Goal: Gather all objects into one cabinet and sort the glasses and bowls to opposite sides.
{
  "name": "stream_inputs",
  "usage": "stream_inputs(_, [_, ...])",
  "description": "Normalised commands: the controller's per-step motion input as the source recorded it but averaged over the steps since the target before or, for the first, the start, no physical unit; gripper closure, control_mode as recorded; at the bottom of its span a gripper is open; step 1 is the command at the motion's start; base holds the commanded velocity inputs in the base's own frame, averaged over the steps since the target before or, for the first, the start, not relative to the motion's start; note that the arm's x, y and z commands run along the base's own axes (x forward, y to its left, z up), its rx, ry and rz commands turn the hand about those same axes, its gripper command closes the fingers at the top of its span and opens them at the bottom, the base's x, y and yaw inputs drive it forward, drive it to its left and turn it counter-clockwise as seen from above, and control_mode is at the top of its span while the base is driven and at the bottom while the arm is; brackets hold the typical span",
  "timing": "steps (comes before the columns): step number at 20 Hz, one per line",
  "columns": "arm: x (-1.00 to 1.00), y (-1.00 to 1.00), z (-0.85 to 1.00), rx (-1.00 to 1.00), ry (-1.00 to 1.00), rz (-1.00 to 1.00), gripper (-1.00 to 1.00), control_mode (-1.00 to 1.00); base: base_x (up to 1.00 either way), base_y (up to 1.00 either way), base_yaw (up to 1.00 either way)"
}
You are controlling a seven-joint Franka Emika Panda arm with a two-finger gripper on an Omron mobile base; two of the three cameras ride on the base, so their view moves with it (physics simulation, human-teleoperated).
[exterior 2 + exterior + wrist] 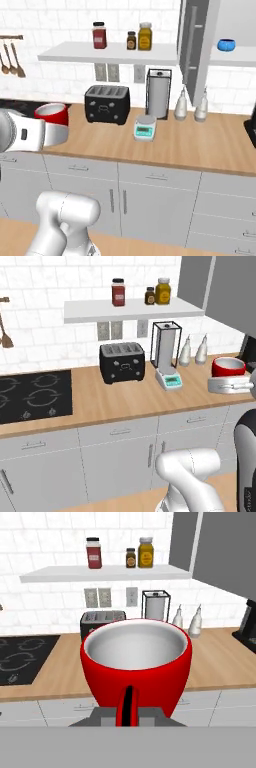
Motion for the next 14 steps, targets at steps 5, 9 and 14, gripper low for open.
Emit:
stream_inputs(5, [0.0,0.0,0.0,0.0,0.0,0.0,1.0,1.0,-0.11,-0.82,0.0])
stream_inputs(9, [0.0,0.0,0.0,0.0,0.0,0.0,1.0,1.0,0.01,-0.99,0.0])
stream_inputs(14, [0.0,0.0,0.0,0.0,0.0,0.0,1.0,1.0,0.0,-0.98,0.0])
